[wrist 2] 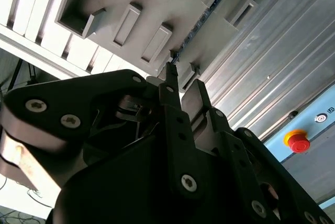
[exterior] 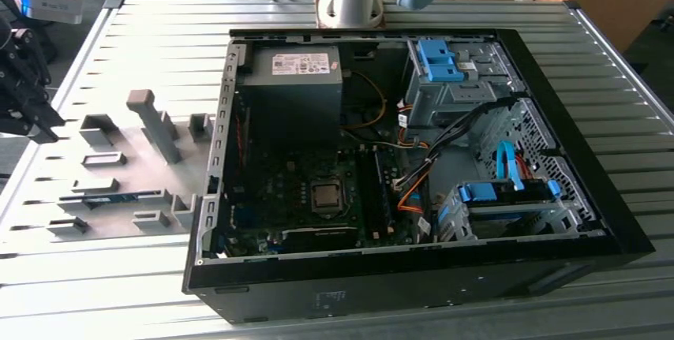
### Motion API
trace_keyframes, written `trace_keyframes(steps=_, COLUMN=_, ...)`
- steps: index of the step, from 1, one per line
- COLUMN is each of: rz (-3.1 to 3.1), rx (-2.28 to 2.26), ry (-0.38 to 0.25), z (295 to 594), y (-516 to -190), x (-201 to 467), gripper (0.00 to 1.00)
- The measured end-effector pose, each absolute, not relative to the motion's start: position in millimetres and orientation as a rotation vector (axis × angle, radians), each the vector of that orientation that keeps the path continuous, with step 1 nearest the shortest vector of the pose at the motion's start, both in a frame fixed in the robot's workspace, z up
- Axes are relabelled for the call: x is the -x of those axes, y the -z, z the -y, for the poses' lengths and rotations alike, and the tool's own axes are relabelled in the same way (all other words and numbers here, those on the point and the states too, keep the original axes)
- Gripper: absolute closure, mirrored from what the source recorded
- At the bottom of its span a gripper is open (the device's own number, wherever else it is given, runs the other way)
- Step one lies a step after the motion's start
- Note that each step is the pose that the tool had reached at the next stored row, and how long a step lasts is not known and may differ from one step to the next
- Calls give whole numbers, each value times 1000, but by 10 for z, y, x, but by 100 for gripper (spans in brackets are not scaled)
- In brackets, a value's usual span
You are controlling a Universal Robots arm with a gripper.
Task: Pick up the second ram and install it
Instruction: 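Pick up the second ram and move it above second insertion slot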
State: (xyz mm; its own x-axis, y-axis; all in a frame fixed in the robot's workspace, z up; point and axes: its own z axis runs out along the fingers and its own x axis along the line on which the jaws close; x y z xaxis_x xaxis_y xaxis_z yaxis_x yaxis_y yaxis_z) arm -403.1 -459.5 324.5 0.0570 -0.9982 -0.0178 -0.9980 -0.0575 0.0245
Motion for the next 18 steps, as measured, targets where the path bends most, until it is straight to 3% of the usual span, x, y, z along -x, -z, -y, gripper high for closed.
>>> trace_keyframes(steps=18, rz=2178, rx=-2256, ry=45, z=4597, y=-3056, x=4036, gripper=69)
